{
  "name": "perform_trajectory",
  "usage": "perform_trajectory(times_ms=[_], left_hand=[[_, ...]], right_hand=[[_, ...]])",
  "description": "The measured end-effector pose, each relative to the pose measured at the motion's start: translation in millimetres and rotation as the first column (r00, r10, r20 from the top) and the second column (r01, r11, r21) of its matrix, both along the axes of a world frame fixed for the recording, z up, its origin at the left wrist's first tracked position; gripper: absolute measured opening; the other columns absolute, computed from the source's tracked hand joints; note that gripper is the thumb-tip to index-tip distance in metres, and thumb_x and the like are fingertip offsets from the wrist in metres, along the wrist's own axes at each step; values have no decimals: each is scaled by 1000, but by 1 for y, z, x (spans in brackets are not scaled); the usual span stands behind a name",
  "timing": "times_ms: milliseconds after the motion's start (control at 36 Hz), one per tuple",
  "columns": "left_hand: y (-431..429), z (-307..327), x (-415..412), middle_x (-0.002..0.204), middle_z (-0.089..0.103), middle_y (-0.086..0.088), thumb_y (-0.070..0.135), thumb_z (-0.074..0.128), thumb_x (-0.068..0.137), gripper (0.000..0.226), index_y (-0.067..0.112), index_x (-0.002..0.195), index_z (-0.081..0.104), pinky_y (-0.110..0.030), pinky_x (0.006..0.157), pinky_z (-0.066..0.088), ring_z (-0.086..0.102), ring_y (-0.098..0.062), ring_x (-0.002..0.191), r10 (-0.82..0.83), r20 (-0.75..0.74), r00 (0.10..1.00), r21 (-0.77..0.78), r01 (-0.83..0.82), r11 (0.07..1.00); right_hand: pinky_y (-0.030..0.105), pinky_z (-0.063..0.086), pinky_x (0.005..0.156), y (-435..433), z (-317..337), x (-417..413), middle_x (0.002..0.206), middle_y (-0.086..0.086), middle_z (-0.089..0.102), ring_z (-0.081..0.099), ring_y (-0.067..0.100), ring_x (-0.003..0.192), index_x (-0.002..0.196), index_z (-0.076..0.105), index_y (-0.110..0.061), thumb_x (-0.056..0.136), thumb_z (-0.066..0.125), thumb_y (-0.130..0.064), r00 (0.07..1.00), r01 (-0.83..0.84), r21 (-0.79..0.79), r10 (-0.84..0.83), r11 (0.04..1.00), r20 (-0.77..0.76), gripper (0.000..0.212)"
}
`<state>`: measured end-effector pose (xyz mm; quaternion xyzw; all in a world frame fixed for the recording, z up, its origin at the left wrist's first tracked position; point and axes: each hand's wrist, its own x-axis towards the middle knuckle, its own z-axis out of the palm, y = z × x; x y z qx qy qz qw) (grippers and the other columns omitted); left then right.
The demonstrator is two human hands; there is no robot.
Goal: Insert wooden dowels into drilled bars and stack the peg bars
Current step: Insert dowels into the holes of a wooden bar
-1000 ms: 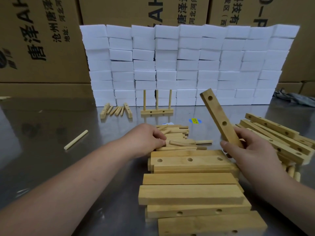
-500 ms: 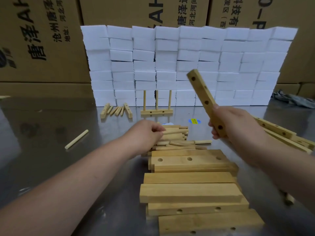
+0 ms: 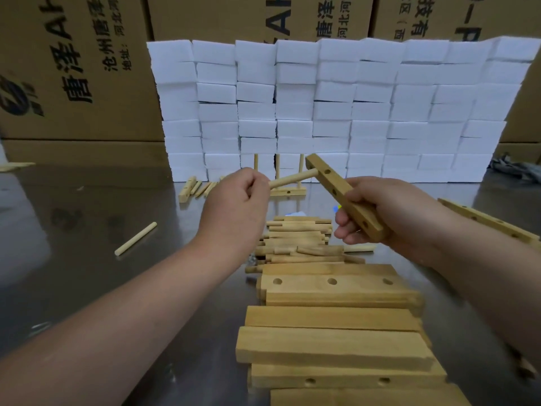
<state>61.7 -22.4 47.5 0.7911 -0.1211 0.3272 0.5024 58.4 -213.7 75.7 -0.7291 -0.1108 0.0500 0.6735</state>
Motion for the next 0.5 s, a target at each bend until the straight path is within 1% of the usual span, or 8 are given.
perform_trajectory(times_ms=[56,139,222,306,333,389,444,500], left_hand=[[2,0,1,49,43,13,29,40,93,29,13,76,56,-12,35,24,34,-3,40,5,12,1000,31,-5,1000],[5,0,3,50,41,12,32,40,94,32,8,80,56,-13,35,25,33,-4,40,28,15,999,70,-29,997],[7,1,3,51,44,15,34,40,94,30,15,75,56,-13,38,29,37,-3,44,50,17,999,115,-52,992],[8,3,3,53,47,15,33,42,93,27,25,70,54,-13,42,30,41,1,49,69,20,997,134,-71,988],[8,3,2,54,47,13,33,42,93,27,26,69,54,-14,44,29,42,2,51,78,23,997,145,-80,986],[7,4,1,58,46,11,33,43,93,26,30,69,53,-21,49,29,43,4,54,86,18,996,156,-87,984],[6,3,0,60,46,12,34,44,92,24,32,70,53,-22,49,28,44,5,53,80,0,997,165,-79,983],[5,3,-1,61,46,13,34,45,92,22,34,72,52,-21,50,28,44,3,53,80,-4,997,184,-77,980]], right_hand=[[26,53,49,-1,1,-1,62,9,66,63,21,54,102,56,-13,93,37,-12,999,-29,40,29,999,-15,21],[23,49,44,0,1,-3,66,12,68,59,18,48,100,56,-7,91,37,-11,993,-79,123,89,989,-80,22],[22,47,42,2,3,-5,75,14,71,57,17,45,103,55,0,88,37,-8,984,-108,207,134,972,-117,24],[21,49,41,3,5,-7,80,15,72,60,19,44,102,56,3,87,37,-6,978,-110,277,154,955,-142,26],[22,50,40,3,6,-7,77,15,72,61,20,44,100,56,4,87,37,-6,976,-108,284,156,953,-151,25],[23,50,41,1,6,-8,66,13,67,62,22,46,94,56,3,85,38,-8,976,-104,266,150,958,-159,23],[24,51,43,1,6,-8,58,10,60,62,22,48,88,56,1,85,39,-11,979,-98,235,136,967,-153,21],[23,49,43,2,5,-7,56,8,58,59,21,48,86,56,-3,86,39,-14,985,-95,192,120,977,-125,20]])
